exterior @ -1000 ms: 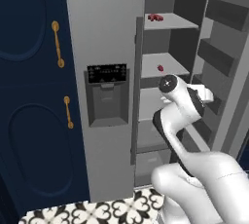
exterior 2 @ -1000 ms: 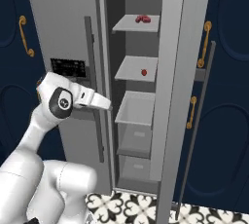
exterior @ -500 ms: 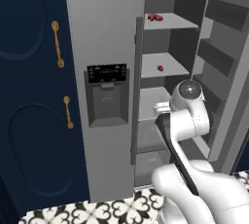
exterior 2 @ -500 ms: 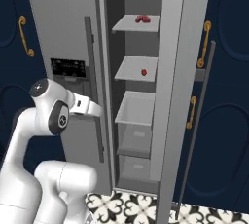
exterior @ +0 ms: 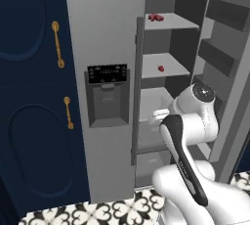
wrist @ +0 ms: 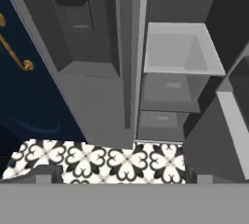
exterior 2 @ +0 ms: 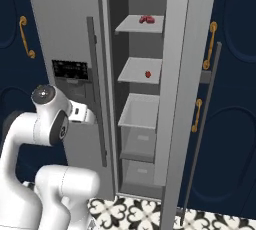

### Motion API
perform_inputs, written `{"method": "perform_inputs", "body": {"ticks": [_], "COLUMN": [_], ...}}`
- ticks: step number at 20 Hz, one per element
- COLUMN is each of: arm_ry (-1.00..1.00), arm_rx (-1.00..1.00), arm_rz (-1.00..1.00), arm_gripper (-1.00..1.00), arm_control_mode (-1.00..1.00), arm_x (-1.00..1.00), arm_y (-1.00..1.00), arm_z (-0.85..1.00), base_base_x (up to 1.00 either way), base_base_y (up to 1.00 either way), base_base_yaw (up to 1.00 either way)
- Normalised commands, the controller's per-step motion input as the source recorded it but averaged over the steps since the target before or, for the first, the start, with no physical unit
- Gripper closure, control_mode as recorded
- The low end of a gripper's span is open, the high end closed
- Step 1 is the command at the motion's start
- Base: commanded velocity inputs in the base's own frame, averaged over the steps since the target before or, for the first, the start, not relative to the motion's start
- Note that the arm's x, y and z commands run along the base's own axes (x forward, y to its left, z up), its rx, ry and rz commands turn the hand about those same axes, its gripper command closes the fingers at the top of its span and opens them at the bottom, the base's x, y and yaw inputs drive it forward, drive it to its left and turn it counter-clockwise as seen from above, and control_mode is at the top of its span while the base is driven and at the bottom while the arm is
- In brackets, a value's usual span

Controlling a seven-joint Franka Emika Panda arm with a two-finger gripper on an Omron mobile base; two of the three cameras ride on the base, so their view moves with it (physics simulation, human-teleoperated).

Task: Take the strawberry from the fridge and place it on top of the pancake, located on the dining counter.

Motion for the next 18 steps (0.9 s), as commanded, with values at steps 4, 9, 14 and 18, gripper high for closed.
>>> {"method": "perform_inputs", "body": {"ticks": [4, 9, 14, 18], "arm_ry": [0.02, 0.00, 0.00, 0.00], "arm_rx": [-0.06, 0.00, 0.00, 0.00], "arm_rz": [0.02, 0.00, 0.00, 0.00], "arm_gripper": [-1.00, -1.00, -1.00, -1.00], "arm_control_mode": [1.00, 1.00, 1.00, 1.00], "arm_x": [-0.04, 0.00, 0.00, 0.00], "arm_y": [0.15, 0.00, 0.00, 0.00], "arm_z": [-0.14, 0.00, 0.00, 0.00], "base_base_x": [0.00, 0.40, 0.63, 0.59], "base_base_y": [0.01, -0.13, -0.24, -0.34], "base_base_yaw": [-0.01, -0.32, -0.36, -0.34]}}
